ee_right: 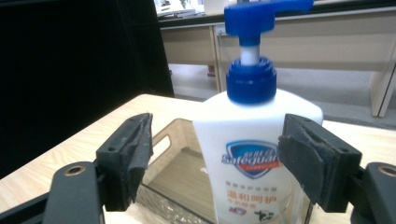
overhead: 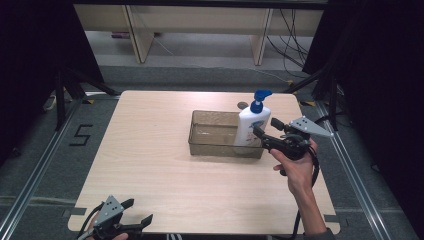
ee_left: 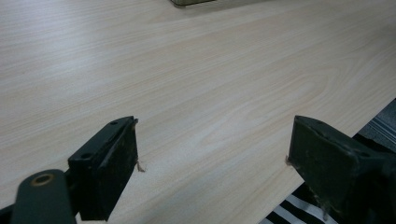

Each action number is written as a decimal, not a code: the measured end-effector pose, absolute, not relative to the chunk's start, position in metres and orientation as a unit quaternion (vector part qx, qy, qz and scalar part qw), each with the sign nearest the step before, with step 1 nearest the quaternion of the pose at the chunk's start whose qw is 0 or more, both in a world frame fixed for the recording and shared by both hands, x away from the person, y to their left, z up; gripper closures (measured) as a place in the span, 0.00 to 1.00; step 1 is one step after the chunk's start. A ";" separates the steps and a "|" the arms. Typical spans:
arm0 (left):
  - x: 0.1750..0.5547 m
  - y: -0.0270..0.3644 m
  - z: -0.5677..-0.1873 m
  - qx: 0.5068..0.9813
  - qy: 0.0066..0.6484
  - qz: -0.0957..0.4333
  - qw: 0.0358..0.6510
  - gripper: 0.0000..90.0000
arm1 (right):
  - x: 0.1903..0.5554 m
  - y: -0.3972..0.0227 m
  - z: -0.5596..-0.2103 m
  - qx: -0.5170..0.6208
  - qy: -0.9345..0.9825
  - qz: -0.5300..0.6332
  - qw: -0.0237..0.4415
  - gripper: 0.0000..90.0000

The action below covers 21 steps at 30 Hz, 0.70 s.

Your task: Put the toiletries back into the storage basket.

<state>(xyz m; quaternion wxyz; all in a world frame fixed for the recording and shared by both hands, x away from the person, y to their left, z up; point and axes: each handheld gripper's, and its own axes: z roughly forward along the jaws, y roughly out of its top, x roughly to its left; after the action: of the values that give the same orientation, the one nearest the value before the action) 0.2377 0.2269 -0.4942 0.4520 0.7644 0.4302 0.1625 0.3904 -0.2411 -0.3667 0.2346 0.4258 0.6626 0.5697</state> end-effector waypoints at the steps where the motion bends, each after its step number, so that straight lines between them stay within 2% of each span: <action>1: 0.238 0.227 -0.494 0.764 0.430 0.162 0.452 0.17 | 0.391 -0.241 -0.368 0.424 0.663 0.571 0.235 0.27; 5: 0.238 0.228 -0.494 0.764 0.431 0.163 0.451 0.17 | 0.388 -0.240 -0.370 0.428 0.663 0.569 0.231 0.24; 21: 0.238 0.226 -0.494 0.759 0.435 0.162 0.456 0.17 | 0.380 -0.235 -0.376 0.424 0.665 0.580 0.206 0.20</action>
<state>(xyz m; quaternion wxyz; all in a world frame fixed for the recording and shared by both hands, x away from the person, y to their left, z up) 0.2383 0.2261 -0.4942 0.4565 0.7588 0.4353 0.1622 0.3802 -0.2346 -0.3760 0.2057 0.4237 0.6648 0.5799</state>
